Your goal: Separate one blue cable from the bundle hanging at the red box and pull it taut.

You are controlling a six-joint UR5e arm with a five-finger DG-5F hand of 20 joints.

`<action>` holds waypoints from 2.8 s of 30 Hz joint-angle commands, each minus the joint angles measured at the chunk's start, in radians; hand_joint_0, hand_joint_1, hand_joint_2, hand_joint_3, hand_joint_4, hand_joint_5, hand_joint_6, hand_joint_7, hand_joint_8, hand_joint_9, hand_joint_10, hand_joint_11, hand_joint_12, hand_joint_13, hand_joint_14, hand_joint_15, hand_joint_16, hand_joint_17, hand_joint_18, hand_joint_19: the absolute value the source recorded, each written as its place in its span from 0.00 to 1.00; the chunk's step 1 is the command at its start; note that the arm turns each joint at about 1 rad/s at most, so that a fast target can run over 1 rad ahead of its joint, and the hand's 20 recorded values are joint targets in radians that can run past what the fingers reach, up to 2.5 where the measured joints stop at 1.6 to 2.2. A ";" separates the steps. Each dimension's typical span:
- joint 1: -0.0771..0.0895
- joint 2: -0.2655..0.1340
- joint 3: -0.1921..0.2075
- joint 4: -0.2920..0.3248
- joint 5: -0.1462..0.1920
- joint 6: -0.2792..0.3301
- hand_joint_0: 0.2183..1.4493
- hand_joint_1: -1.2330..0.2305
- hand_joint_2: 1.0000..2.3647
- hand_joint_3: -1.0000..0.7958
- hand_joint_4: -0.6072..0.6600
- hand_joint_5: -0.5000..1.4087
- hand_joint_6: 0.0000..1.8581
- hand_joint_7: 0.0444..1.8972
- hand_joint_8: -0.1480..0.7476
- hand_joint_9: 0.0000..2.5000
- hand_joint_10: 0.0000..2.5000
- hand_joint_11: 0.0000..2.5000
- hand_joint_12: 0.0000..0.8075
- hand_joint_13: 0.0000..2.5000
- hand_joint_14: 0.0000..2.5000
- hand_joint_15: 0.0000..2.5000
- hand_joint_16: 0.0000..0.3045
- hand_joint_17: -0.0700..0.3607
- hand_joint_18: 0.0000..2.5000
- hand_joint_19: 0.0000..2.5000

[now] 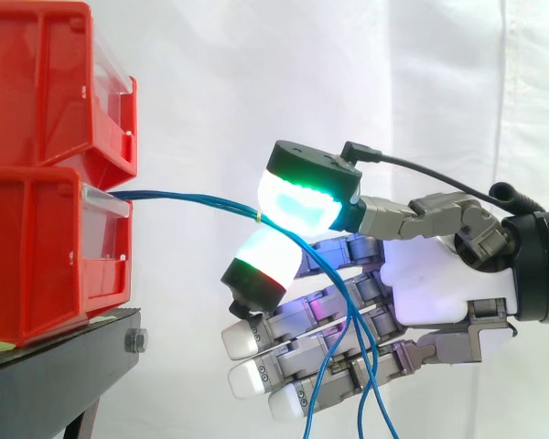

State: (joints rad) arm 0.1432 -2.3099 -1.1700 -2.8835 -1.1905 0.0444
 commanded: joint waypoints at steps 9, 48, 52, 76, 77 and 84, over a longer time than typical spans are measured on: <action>-0.001 0.000 -0.002 0.000 0.000 0.000 0.43 0.21 0.01 0.34 0.40 0.16 0.49 0.63 0.44 0.26 0.01 0.23 0.40 0.26 0.00 0.12 0.12 0.35 0.24 0.09; 0.003 0.000 -0.008 0.004 0.000 0.000 0.22 0.43 0.00 0.28 0.55 0.18 0.47 0.61 0.48 0.29 0.01 0.23 0.43 0.27 0.00 0.12 0.14 0.38 0.26 0.10; 0.003 0.000 -0.008 0.003 0.003 0.000 0.29 0.37 0.00 0.28 0.53 0.18 0.46 0.64 0.46 0.29 0.01 0.23 0.41 0.26 0.00 0.12 0.12 0.36 0.25 0.12; 0.003 0.000 -0.008 0.004 0.003 0.002 0.47 0.21 0.00 0.28 0.47 0.16 0.49 0.61 0.43 0.27 0.01 0.22 0.39 0.26 0.00 0.11 0.12 0.35 0.25 0.09; 0.003 0.000 -0.008 0.004 0.003 0.002 0.46 0.22 0.00 0.28 0.49 0.16 0.49 0.60 0.43 0.27 0.01 0.22 0.39 0.26 0.00 0.11 0.12 0.35 0.26 0.08; 0.004 0.000 -0.010 0.004 0.003 0.002 0.40 0.22 0.00 0.28 0.58 0.17 0.49 0.58 0.43 0.27 0.01 0.22 0.39 0.27 0.00 0.11 0.12 0.35 0.26 0.09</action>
State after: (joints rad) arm 0.1468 -2.3102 -1.1788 -2.8793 -1.1871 0.0461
